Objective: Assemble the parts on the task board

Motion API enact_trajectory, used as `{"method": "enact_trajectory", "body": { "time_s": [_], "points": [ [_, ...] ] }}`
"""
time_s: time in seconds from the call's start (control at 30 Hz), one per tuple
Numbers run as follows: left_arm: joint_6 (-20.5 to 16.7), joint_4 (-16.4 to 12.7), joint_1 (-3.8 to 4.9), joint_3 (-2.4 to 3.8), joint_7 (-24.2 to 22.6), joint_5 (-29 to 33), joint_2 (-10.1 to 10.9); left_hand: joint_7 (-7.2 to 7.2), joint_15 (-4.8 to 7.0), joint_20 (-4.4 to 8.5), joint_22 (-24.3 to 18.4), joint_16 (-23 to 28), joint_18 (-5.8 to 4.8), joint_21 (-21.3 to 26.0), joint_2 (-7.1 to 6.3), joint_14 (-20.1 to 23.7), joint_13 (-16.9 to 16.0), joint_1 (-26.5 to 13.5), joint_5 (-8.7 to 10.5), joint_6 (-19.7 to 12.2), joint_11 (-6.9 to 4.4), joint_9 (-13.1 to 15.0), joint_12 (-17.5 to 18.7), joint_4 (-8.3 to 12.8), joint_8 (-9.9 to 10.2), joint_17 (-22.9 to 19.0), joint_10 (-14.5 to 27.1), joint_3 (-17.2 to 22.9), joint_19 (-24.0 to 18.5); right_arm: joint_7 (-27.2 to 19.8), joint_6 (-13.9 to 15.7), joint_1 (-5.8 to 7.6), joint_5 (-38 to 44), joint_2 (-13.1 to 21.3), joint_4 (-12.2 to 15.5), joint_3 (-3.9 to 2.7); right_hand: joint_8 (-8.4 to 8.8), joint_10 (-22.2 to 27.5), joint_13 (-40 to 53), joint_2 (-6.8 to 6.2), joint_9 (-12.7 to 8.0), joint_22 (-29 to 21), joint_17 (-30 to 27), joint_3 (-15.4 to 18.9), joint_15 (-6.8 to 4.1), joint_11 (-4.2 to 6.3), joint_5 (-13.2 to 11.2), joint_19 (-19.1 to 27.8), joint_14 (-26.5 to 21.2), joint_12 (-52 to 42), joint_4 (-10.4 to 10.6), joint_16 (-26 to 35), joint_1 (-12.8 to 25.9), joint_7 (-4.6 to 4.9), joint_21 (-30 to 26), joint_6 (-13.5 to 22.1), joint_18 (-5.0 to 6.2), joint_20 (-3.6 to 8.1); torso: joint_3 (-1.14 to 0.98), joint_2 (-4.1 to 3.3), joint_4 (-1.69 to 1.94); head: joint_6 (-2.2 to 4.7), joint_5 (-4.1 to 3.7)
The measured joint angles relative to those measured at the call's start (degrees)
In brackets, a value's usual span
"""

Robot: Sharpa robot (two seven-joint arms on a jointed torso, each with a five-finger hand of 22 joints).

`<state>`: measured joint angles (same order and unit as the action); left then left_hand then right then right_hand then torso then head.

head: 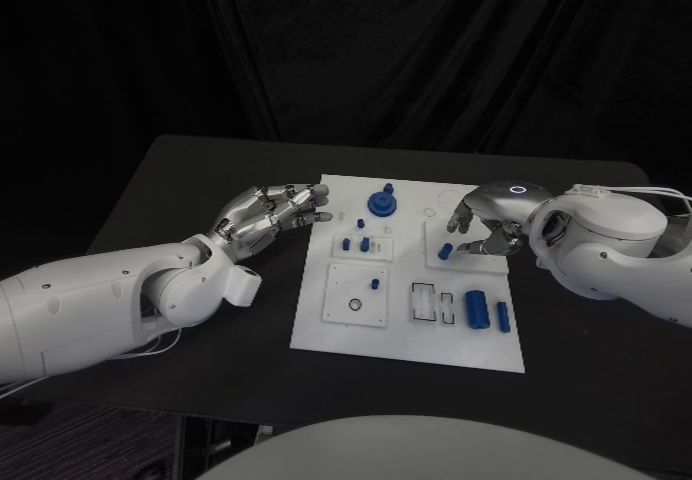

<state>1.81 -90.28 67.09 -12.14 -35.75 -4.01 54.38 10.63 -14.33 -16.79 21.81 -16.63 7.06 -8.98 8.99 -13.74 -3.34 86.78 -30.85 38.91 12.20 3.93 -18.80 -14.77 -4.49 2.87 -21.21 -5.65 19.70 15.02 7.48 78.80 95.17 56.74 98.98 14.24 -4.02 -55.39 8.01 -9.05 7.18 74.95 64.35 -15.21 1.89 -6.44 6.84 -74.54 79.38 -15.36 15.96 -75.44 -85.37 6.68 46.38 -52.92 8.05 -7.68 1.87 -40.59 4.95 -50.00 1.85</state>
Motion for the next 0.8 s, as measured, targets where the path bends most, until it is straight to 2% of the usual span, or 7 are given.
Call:
{"method": "enact_trajectory", "body": {
  "time_s": [0.23,0.57,0.6,0.67,0.8],
  "points": [
    [0.0,-0.1,-0.01,0.00,0.0,0.0,0.2,0.00,0.00,0.00,0.0,0.0,0.00,0.0,0.00,0.0,0.0,0.0,0.00,0.0,0.00,0.0,0.0,0.0,0.0,0.0,0.0,0.0,0.0,-0.6,0.1,-1.03,-0.1,-1.1,-0.9,0.01,0.00,0.0,-0.3,0.02,-0.1,0.0,0.0,-0.2,0.00,0.00,0.2,0.0,0.0,0.3,-0.2,0.0,-0.5,0.12,0.2,-0.1,0.00,0.00,0.02,0.07,-0.01,0.00,-0.09],
    [0.0,-0.1,-0.03,0.00,0.1,0.0,0.2,0.00,0.00,0.00,0.0,0.0,0.01,0.0,0.00,0.0,0.0,0.0,-0.13,0.0,0.05,0.0,-0.1,-0.2,0.0,0.0,-0.1,0.2,0.0,-1.7,0.1,-1.99,-0.1,-2.5,-1.8,0.01,-0.37,-1.8,-0.8,0.07,-0.2,0.0,0.0,-1.5,-0.21,0.22,2.2,0.0,0.2,1.1,-0.4,0.0,-1.7,0.52,0.2,-0.9,0.00,0.00,0.03,0.01,0.07,0.00,-0.13],
    [0.0,-0.1,-0.03,0.00,0.1,0.0,0.2,0.00,0.00,0.00,0.0,0.0,0.00,0.0,0.00,0.0,0.0,0.0,-0.22,0.0,0.17,0.0,-0.2,-0.2,0.0,0.0,-0.2,0.2,0.0,-1.8,0.1,-2.06,-0.1,-2.5,-1.9,0.01,-0.47,-2.0,-0.8,0.07,-0.2,0.0,0.0,-1.8,-0.21,0.27,2.2,0.0,0.2,1.1,-0.4,0.0,-1.7,0.69,0.2,-1.2,0.00,0.02,0.03,0.00,0.05,0.00,-0.09],
    [0.0,-0.1,-0.04,0.00,0.1,0.0,0.2,0.00,0.00,0.00,0.0,0.0,0.00,0.0,0.00,0.0,0.0,0.0,-0.22,0.0,0.20,0.0,-0.2,-0.2,0.0,0.0,-0.2,0.2,0.0,-2.0,0.1,-2.16,-0.1,-2.6,-1.9,0.01,-0.84,-2.8,-0.9,-0.14,-0.2,0.0,0.1,-2.0,-0.21,0.33,2.2,-0.2,0.2,1.1,-0.3,0.0,-1.9,0.40,0.2,-1.9,-0.01,0.20,0.03,-0.03,0.02,0.00,-0.02],
    [0.0,0.0,-0.09,0.00,0.2,0.0,0.1,0.00,0.00,0.00,0.0,0.0,0.00,0.0,0.00,0.0,0.0,0.0,-0.22,0.0,0.21,0.0,-0.2,-0.2,0.0,0.0,-0.2,0.2,0.0,-2.3,0.2,-2.28,-0.1,-2.8,-2.0,0.00,-1.37,-3.7,-1.0,-0.14,0.1,0.0,0.1,-2.6,-0.41,0.61,2.4,-0.2,0.4,1.3,-0.4,0.0,-1.9,0.72,0.2,-3.2,0.00,0.20,0.03,-0.07,-0.01,0.00,-0.04]
  ]
}}
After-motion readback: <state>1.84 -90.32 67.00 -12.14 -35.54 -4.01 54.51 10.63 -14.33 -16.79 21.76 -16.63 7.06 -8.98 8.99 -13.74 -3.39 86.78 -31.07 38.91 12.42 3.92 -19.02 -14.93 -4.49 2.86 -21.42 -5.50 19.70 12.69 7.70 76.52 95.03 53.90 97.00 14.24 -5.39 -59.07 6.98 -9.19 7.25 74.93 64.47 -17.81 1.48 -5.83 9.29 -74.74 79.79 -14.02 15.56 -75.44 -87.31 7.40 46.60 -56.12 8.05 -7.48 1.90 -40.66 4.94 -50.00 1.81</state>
